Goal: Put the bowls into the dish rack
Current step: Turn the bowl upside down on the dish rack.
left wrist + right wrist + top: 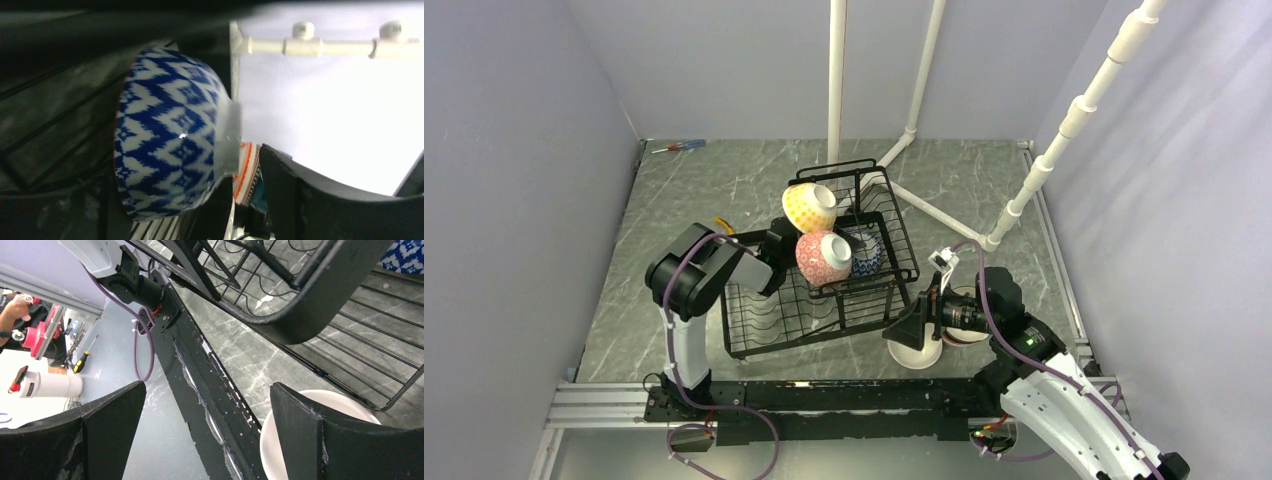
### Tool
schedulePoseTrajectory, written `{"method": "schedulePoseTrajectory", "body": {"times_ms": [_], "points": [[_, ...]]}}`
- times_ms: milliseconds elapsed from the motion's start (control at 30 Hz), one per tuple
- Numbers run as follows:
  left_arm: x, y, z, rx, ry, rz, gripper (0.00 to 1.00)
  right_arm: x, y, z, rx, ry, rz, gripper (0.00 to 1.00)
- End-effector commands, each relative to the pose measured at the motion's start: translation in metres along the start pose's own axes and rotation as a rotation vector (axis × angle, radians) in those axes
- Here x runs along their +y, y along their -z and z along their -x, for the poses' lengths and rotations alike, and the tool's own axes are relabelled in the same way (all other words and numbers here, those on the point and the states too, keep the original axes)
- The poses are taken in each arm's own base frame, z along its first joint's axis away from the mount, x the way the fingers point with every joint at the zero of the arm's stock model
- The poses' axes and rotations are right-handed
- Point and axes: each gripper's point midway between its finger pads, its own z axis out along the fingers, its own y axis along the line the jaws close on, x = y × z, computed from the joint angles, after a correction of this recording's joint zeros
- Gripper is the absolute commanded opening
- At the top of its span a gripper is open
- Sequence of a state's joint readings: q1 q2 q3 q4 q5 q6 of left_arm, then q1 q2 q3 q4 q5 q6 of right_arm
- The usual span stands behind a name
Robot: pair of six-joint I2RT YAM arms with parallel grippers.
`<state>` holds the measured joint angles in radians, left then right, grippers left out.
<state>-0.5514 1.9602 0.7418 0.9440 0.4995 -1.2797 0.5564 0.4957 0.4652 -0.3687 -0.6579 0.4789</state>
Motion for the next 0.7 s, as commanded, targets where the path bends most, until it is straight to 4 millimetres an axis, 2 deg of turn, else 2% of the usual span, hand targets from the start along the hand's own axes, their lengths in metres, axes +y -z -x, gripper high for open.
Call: {"method": "schedulePoseTrajectory", "body": {"times_ms": [0,467,567,667], "points": [[-0.013,0.001,0.0,0.017,-0.038,0.026,0.96,0.012,0.004,0.017,-0.045,0.056,0.018,1.0],[0.003,0.018,-0.005,0.039,-0.045,0.195,0.96,0.011,0.005,0.016,-0.048,0.049,0.016,1.0],[0.003,0.021,-0.008,0.04,-0.048,0.185,0.79,0.011,0.005,0.016,-0.048,0.05,0.015,1.0],[0.0,0.02,-0.011,0.054,-0.044,0.156,0.72,0.011,0.005,0.015,-0.049,0.049,0.015,1.0]]}}
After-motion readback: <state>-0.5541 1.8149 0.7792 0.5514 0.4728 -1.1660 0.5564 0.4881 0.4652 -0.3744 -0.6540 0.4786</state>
